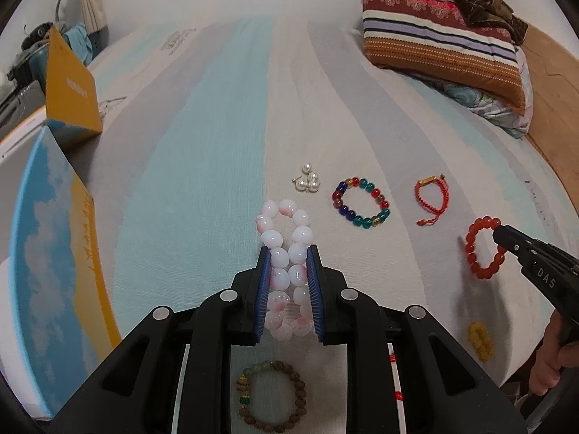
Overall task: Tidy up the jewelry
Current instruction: 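Carry both held bracelets over to the open white box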
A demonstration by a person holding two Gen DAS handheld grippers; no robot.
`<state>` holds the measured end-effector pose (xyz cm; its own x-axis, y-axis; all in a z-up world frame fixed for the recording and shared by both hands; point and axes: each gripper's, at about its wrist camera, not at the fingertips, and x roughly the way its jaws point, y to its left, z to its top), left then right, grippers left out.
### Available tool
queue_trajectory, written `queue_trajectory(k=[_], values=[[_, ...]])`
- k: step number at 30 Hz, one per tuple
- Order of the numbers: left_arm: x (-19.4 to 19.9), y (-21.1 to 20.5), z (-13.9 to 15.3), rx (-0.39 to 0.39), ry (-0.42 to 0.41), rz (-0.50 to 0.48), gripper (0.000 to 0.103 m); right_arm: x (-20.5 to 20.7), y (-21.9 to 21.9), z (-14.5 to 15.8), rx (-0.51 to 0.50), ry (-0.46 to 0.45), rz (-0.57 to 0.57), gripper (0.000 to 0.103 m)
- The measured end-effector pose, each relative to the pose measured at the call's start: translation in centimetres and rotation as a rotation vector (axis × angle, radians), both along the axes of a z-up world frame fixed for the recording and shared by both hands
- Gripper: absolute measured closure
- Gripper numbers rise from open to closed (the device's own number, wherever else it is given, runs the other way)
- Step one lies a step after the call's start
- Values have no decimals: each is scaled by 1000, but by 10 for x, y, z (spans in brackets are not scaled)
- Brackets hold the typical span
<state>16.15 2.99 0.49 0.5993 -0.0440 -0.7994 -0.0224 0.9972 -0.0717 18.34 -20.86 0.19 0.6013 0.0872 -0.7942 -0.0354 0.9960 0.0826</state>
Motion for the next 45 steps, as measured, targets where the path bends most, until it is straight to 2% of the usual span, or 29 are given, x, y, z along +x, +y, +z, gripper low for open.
queue_trajectory(k=[14,21,33,45], values=[[-6,11,47,16,-25,21,84,-11,11,44,-20,-27,10,90],[-19,27,72,32,-54,46,84,-16,37,72,-26,-59,41,90],[-52,90,104,55,-96,139,84,-25,124,107,-30,-113,154,90],[-102,192,111,81,-96,299,83,-51,263,124,-17,-145,348,90]])
